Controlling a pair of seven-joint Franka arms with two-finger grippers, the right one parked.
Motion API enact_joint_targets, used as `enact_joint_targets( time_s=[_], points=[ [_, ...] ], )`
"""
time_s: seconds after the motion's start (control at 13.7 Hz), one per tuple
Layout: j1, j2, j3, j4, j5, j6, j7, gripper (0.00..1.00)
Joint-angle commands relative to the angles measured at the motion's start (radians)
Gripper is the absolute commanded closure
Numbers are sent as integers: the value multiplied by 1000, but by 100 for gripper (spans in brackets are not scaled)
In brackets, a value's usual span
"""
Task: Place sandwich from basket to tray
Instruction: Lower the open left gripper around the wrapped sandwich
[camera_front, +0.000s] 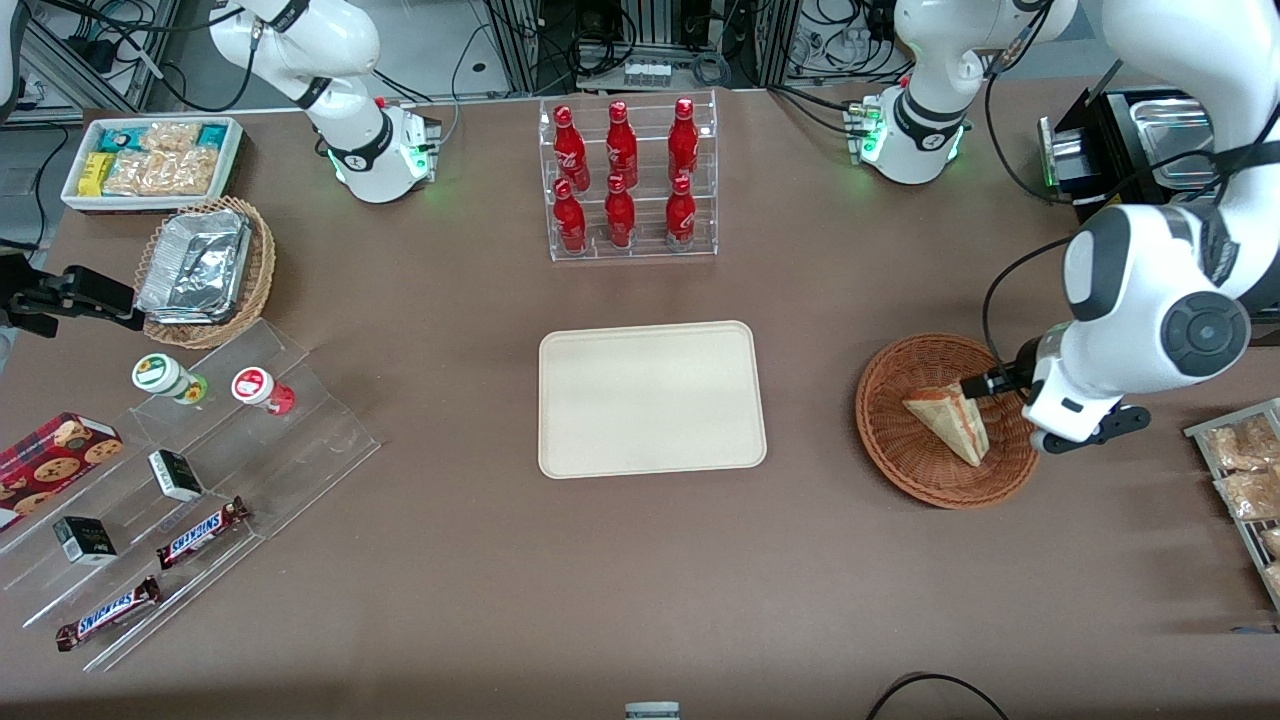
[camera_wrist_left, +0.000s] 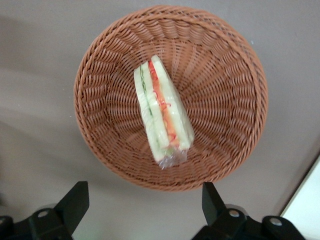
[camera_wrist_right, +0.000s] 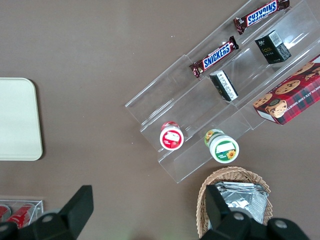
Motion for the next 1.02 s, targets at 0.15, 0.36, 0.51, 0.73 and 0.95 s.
enact_joint_targets(
  time_s=[0.15,0.36,0.51,0.73,0.95],
  points=[
    [-31,0,1,-103,18,165,-215,0],
    [-30,-6,2,-154,16,242,-252,0],
    [-25,-12,2,-188,16,278,-254,0],
    [-21,-40,5,-277,13,389,-254,0],
    [-7,-44,7,-338,4,480,-255,0]
  ],
)
